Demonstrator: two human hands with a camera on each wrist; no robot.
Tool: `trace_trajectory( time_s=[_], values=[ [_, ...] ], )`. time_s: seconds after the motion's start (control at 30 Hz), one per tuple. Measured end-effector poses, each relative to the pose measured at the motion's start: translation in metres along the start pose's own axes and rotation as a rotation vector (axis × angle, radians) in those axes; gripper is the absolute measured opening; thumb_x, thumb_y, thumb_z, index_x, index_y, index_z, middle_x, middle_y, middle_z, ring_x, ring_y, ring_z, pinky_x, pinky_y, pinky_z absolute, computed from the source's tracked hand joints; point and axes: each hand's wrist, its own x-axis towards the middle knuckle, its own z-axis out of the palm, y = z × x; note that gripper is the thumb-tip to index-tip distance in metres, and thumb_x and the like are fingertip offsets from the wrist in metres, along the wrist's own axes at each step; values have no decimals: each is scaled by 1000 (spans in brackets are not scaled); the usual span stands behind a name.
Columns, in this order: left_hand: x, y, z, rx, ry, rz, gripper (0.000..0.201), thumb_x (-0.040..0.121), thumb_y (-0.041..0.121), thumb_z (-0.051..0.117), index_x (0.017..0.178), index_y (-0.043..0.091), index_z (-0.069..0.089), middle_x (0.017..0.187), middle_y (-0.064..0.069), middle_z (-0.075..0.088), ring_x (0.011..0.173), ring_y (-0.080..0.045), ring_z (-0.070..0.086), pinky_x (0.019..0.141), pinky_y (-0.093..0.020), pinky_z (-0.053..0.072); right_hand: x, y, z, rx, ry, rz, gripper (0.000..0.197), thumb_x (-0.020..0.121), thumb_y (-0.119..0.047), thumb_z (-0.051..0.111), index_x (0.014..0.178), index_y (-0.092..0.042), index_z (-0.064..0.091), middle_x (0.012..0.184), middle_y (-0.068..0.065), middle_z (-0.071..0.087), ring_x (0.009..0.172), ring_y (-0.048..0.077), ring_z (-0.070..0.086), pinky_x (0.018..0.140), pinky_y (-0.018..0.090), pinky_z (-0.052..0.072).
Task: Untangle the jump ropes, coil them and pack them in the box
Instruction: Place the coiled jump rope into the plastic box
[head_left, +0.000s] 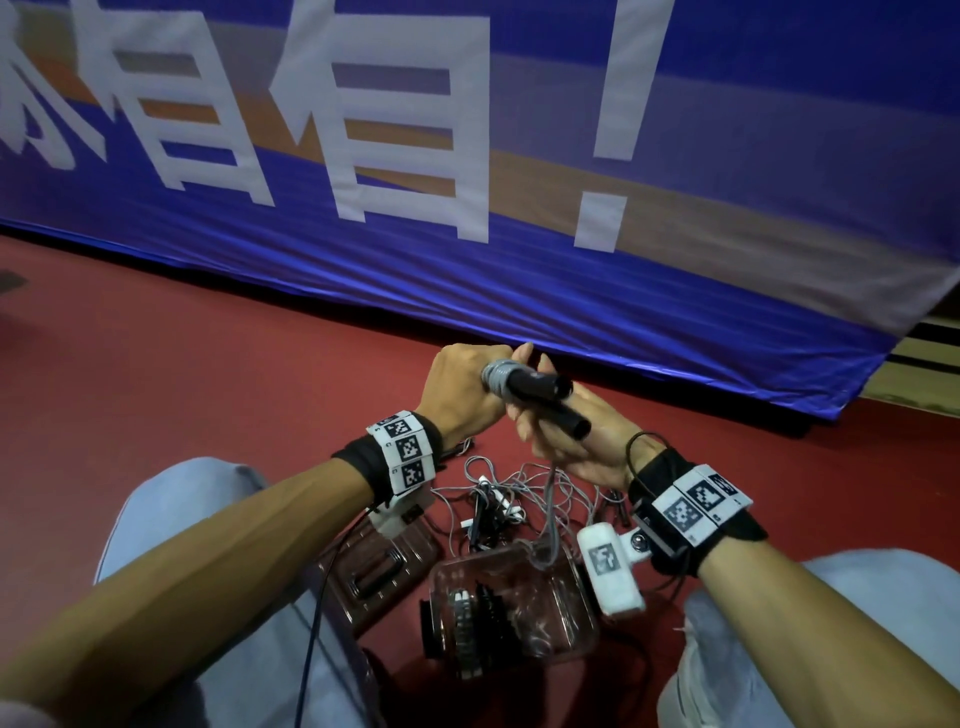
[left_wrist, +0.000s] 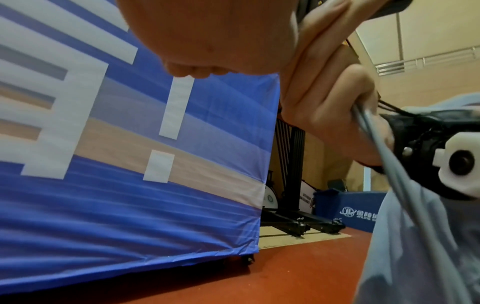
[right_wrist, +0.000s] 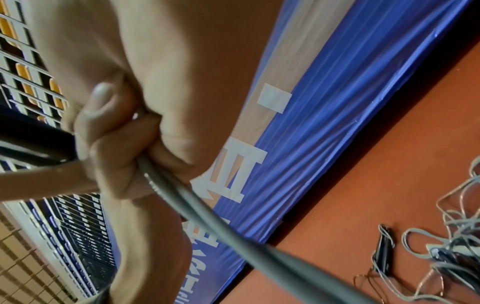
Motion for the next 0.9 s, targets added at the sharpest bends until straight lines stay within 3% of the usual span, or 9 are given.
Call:
trace_trajectory(
  time_s=[0.07,0.13,0.23,0.33,0.37,0.47,0.6,0.77,0.9],
  values=[
    [-3,-1,4,-14,-67,-171,38,88,27,59,51,27,49,47,7,56,46,-18,55,48,-35,44,3,-1,3,116,52,-51,56,109,-41,37,84,-6,74,68,5,67,31,3,28,41,15,27],
    [-3,1,6,31,-157,-334,19,69,31,58,53,21,53,51,2,58,54,-28,59,52,-39,49,8,0,4,213,104,-64,54,109,-38,37,85,0,67,65,6,67,26,5,20,39,18,14],
    [-3,4,9,92,-243,-494,38,73,45,66,57,14,50,55,0,55,59,-33,56,54,-36,47,13,2,6,298,181,-59,57,109,-38,35,88,3,67,66,8,69,25,5,18,36,17,16],
    [-2,6,8,184,-354,-552,55,70,66,43,72,12,53,73,-7,62,69,-37,60,63,-37,49,17,7,8,328,245,-52,59,113,-34,21,98,8,61,72,11,73,26,4,20,35,16,16],
    [-2,6,6,225,-396,-567,58,72,70,45,74,12,52,76,-7,63,71,-35,60,64,-37,49,19,9,8,338,266,-39,58,113,-33,20,99,8,60,73,12,73,26,4,20,35,16,16],
    [-1,6,6,379,-471,-586,53,82,64,67,76,15,47,79,-4,60,71,-28,58,67,-34,46,26,18,7,360,329,34,54,113,-30,20,95,5,58,73,18,71,27,3,22,33,16,17],
    [1,4,10,633,-553,-563,33,87,46,67,86,14,57,94,-9,70,86,-32,67,69,-33,45,34,21,5,314,475,167,38,109,-16,27,92,4,55,64,16,64,29,4,26,31,16,18],
    [-5,2,19,829,-733,-496,26,90,36,59,99,13,68,91,-4,70,79,-27,66,67,-32,46,31,28,5,40,532,354,18,99,6,36,90,0,51,68,13,58,32,3,30,31,16,20],
    [-7,1,24,982,-843,-389,24,91,39,61,100,18,68,94,1,71,86,-22,69,67,-31,47,22,30,-3,-722,494,404,22,100,0,49,92,7,68,68,7,74,34,7,39,35,19,28]
  ],
)
